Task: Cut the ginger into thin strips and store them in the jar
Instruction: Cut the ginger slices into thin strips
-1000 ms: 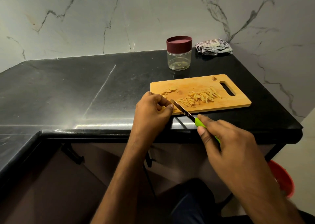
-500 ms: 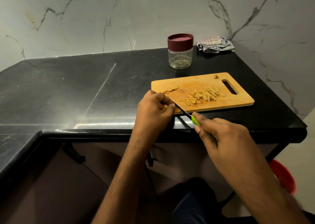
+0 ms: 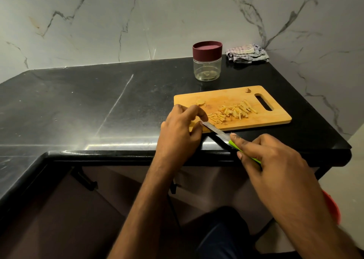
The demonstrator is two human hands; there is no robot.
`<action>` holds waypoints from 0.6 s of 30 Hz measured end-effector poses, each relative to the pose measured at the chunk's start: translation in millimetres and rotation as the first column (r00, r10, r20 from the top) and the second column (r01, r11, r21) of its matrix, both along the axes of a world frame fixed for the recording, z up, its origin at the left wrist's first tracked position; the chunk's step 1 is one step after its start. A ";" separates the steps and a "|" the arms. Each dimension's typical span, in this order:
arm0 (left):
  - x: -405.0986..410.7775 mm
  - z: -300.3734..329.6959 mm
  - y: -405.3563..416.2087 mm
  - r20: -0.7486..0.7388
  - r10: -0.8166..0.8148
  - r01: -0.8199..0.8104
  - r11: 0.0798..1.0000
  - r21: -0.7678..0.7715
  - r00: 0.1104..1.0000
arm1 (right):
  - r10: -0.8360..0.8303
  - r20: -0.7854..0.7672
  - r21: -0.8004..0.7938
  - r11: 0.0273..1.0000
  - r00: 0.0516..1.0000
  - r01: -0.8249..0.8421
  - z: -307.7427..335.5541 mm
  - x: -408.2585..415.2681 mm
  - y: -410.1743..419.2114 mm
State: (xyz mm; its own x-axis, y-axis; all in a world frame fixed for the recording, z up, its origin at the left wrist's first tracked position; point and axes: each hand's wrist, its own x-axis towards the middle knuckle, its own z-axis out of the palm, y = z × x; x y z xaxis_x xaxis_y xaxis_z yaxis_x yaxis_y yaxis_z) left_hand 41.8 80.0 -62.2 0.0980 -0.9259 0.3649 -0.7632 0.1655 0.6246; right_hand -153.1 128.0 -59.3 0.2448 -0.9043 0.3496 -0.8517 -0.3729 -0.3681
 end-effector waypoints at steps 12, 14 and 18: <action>2.4 2.5 0.1 -0.112 0.090 -0.087 0.996 0.035 0.990 | 0.058 0.205 -0.061 0.997 0.977 -0.046 1.0 2.8 1.3; 2.2 4.4 0.3 -0.130 0.121 -0.114 0.992 0.059 0.984 | 0.084 0.223 -0.053 0.996 0.971 -0.074 0.2 5.5 2.7; 1.0 5.4 1.3 -0.156 0.136 -0.128 0.990 0.059 0.978 | 0.118 0.252 -0.025 0.993 0.961 -0.115 -4.2 10.9 7.8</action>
State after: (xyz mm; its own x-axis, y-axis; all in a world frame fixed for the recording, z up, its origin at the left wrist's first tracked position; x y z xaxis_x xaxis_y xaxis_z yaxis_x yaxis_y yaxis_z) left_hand 42.8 81.3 -56.8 0.2738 -0.9170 0.2900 -0.6668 0.0363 0.7444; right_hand -142.2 135.8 -63.5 0.2512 -0.8707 0.4229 -0.6820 -0.4692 -0.5609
